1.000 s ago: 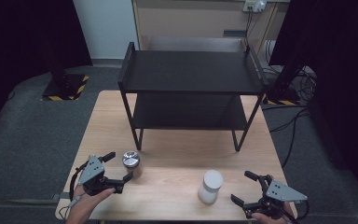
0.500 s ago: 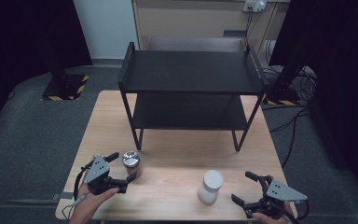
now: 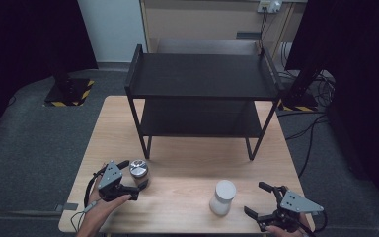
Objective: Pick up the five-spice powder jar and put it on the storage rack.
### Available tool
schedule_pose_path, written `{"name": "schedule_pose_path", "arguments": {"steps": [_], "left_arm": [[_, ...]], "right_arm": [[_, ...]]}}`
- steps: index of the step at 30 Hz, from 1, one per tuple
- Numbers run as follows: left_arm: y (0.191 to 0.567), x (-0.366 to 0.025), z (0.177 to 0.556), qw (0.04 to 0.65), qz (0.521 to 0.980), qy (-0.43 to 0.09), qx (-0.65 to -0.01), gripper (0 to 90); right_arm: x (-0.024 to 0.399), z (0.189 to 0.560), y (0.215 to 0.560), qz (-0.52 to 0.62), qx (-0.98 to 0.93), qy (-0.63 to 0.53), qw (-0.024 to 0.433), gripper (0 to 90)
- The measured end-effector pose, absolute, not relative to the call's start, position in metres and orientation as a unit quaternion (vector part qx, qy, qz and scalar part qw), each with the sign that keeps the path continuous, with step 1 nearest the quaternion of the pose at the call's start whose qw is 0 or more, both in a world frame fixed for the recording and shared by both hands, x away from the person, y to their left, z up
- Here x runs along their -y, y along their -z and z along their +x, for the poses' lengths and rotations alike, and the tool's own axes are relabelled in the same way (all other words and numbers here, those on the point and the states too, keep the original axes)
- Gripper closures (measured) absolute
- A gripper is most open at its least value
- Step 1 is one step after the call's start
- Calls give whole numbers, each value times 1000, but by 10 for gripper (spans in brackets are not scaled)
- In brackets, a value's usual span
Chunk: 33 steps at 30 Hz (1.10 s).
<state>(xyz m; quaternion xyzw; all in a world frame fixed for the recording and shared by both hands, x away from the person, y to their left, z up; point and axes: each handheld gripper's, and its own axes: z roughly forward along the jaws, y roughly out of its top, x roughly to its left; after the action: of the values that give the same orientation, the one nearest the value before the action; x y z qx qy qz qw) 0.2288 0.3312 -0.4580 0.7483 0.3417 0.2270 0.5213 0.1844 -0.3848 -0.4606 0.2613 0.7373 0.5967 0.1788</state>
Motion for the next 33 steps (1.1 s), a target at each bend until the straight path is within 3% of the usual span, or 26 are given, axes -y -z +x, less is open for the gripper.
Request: {"name": "schedule_pose_path", "arguments": {"steps": [11, 18, 23, 33], "left_arm": [[465, -332, 244, 508, 760, -219, -341, 39], [470, -333, 250, 512, 764, -205, -336, 158], [475, -335, 250, 512, 765, -203, -334, 296], [461, -334, 249, 515, 769, -195, -324, 299]], "right_arm": [[385, 185, 462, 262, -739, -595, 175, 30], [387, 185, 463, 264, -738, -596, 173, 30], [387, 186, 463, 264, -738, -596, 172, 30], [387, 187, 463, 262, -738, -598, 168, 30]]}}
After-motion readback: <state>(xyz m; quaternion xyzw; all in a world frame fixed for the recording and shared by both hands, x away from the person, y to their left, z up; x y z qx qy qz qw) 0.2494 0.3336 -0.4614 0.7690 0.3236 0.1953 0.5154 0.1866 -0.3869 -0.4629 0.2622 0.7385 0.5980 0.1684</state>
